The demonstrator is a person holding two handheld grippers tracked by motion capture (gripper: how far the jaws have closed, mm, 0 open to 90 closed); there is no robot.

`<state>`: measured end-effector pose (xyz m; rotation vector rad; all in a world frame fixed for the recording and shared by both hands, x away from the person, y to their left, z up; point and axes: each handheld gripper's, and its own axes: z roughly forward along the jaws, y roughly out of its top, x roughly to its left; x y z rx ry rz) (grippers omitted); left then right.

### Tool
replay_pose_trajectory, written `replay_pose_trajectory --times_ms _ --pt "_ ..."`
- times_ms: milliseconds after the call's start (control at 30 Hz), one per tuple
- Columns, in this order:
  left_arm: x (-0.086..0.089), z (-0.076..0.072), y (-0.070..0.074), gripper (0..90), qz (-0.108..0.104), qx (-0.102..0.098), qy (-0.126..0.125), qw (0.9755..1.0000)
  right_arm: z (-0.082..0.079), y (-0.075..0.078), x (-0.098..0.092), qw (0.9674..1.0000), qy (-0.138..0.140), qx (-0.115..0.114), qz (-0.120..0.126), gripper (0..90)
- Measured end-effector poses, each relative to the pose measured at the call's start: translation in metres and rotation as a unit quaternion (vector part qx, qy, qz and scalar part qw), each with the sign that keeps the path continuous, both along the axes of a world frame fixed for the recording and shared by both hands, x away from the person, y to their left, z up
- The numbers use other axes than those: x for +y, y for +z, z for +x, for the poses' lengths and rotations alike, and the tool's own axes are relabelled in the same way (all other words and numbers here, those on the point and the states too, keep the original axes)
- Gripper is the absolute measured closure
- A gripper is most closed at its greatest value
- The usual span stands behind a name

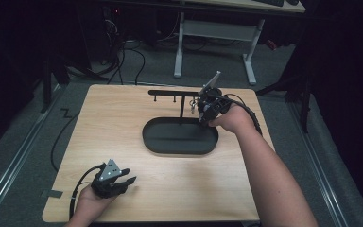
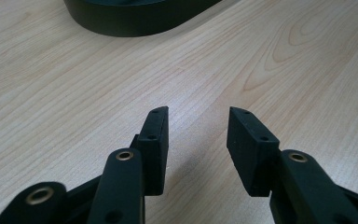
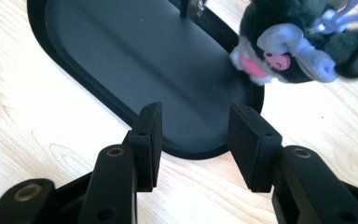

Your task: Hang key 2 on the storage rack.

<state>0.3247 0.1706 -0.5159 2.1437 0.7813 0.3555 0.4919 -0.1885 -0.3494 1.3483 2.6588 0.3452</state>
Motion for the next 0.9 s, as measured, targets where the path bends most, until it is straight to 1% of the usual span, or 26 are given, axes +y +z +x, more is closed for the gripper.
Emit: replay_pose_trajectory --times_ms 133,167,200,267,300,333,367,400,433,533,567,600,633,667,700,733,800,833,900 --pt "0.000 0.000 0.000 59.1 0.003 0.001 -0.002 1.0000 -0.008 -0.008 -0.008 0.9999 -0.010 -0.005 0.011 52.5" --pt "-0.001 0.000 0.000 59.0 0.003 0.001 -0.002 1.0000 -0.012 -0.011 -0.010 0.9998 -0.017 -0.002 0.013 51.6" --pt "-0.001 0.000 -0.001 58.9 0.003 0.001 -0.002 1.0000 -0.015 -0.015 -0.013 0.9998 -0.011 -0.007 0.013 50.4" --pt "-0.001 0.000 -0.001 58.9 0.005 0.005 -0.005 1.0000 -0.023 -0.022 -0.017 0.9996 -0.018 -0.012 0.019 48.2" --pt "-0.001 0.000 -0.001 58.7 0.004 0.003 -0.004 1.0000 -0.028 -0.027 -0.021 0.9995 -0.017 -0.018 0.020 46.8" --pt "-0.002 0.000 -0.001 58.7 0.005 0.003 -0.004 1.0000 -0.031 -0.030 -0.023 0.9993 -0.014 -0.023 0.026 45.9" --pt "-0.002 0.000 -0.001 58.6 0.005 0.004 -0.004 1.0000 -0.038 -0.035 -0.026 0.9989 -0.016 -0.030 0.032 44.7" --pt "-0.002 0.000 -0.002 58.5 0.005 0.005 -0.005 1.0000 -0.043 -0.040 -0.029 0.9987 -0.021 -0.038 0.027 43.4" --pt "-0.003 0.000 -0.002 58.3 0.007 0.006 -0.005 0.9999 -0.048 -0.044 -0.031 0.9985 -0.021 -0.043 0.027 42.8" --pt "-0.004 0.000 -0.003 57.7 0.009 0.006 -0.006 0.9999 -0.065 -0.064 -0.042 0.9970 -0.036 -0.051 0.047 42.1" --pt "-0.004 0.000 -0.003 57.4 0.009 0.007 -0.006 0.9999 -0.074 -0.074 -0.046 0.9962 -0.043 -0.055 0.052 42.1" --pt "-0.004 0.000 -0.003 57.4 0.009 0.007 -0.006 0.9999 -0.079 -0.080 -0.049 0.9959 -0.040 -0.060 0.055 42.2" --pt "-0.004 0.000 -0.003 57.2 0.009 0.008 -0.006 0.9999 -0.086 -0.087 -0.052 0.9950 -0.046 -0.066 0.059 42.2" --pt "-0.005 0.000 -0.004 57.1 0.009 0.009 -0.005 0.9999 -0.095 -0.096 -0.054 0.9938 -0.051 -0.076 0.064 42.2" --pt "-0.005 0.000 -0.004 57.0 0.009 0.010 -0.004 0.9999 -0.103 -0.102 -0.057 0.9924 -0.052 -0.083 0.075 42.2" --pt "-0.005 0.000 -0.005 56.8 0.009 0.011 -0.004 0.9999 -0.111 -0.109 -0.060 0.9901 -0.057 -0.091 0.090 42.2" --pt "-0.005 0.000 -0.006 56.3 0.010 0.012 -0.003 0.9999 -0.127 -0.121 -0.064 0.9851 -0.065 -0.120 0.105 41.6" --pt "-0.005 0.000 -0.006 56.2 0.012 0.013 -0.004 0.9998 -0.136 -0.127 -0.066 0.9818 -0.067 -0.134 0.116 41.7" --pt "-0.005 0.001 -0.007 55.6 0.011 0.015 -0.004 0.9998 -0.154 -0.140 -0.071 0.9747 -0.081 -0.160 0.133 41.7"
